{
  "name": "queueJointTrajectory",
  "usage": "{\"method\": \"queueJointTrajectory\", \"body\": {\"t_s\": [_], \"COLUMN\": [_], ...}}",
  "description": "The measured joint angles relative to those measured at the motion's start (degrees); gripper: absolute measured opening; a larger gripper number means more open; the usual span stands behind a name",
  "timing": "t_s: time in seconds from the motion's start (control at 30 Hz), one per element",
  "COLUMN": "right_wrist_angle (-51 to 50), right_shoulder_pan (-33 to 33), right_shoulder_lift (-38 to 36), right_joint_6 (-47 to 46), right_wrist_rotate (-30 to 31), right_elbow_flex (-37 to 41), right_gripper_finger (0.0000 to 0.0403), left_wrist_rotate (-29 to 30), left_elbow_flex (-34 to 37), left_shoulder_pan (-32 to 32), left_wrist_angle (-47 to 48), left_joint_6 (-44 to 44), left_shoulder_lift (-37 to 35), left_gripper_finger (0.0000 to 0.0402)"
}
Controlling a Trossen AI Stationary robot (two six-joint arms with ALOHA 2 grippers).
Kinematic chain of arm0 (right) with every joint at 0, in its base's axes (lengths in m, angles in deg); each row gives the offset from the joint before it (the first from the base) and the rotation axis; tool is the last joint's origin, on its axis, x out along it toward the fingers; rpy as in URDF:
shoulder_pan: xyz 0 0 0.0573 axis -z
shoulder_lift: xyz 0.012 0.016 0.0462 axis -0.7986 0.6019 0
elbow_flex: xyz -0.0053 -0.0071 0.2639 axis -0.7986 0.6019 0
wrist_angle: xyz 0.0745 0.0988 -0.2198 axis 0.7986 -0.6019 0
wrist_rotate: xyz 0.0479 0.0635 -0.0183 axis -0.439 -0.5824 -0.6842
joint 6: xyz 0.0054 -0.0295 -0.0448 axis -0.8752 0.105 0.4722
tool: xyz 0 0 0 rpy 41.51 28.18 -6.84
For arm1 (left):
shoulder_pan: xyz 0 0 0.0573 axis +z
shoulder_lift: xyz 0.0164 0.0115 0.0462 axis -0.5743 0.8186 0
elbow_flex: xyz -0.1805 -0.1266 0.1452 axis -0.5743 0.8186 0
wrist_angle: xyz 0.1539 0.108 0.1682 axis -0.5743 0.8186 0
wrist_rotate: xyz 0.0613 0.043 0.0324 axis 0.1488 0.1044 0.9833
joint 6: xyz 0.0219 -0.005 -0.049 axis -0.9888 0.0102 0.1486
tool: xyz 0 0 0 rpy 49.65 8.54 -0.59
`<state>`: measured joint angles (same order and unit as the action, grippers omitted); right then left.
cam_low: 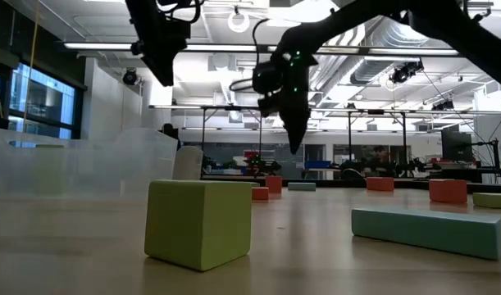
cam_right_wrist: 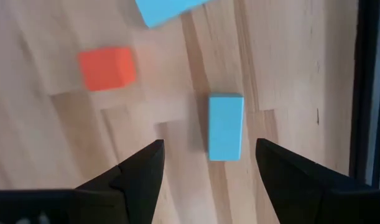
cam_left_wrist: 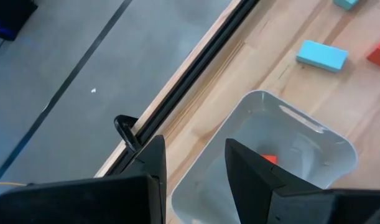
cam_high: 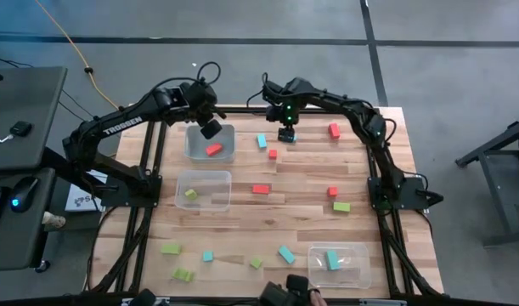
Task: Sort & place blocks by color
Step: Put the blue block into the bottom transparent bin
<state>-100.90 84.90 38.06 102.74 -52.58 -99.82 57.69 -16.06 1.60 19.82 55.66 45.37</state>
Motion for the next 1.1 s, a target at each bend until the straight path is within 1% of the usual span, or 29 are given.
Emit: {"method": "queueJointTrajectory", "body": {"t_s": [0.1,0.27,0.43,0.73,0.83,1.1], "right_wrist_angle": [0.0,1.34,2.98,3.03,3.27,4.0], "right_shoulder_pan": [0.0,0.0,0.0,-0.11,-0.11,-0.04], "right_shoulder_lift": [1.7,2.78,3.57,6.51,6.8,6.8], "right_joint_6": [0.06,0.34,-1.35,-2.14,-2.24,-2.3], "right_wrist_rotate": [1.39,1.41,1.2,4.8,5.96,6.35], "right_elbow_flex": [0.0,0.0,0.0,0.0,0.0,0.0], "right_gripper_finger": [0.0243,0.0243,0.0243,0.0243,0.0243,0.0243], "left_wrist_rotate": [0.0,-0.02,-0.02,-0.48,-0.74,-1.18], "left_elbow_flex": [0.0,0.0,0.0,0.0,0.0,0.0], "left_shoulder_pan": [0.44,0.58,0.58,0.58,0.58,0.56], "left_wrist_angle": [0.01,-0.02,-0.02,-0.06,-0.08,-0.21], "left_joint_6": [0.06,-0.11,-0.12,-0.09,-0.09,-0.05], "left_shoulder_lift": [0.0,0.0,0.0,0.0,0.0,0.0], "left_gripper_finger": [0.0097,0.0097,0.0097,0.0097,0.0097,0.0097]}}
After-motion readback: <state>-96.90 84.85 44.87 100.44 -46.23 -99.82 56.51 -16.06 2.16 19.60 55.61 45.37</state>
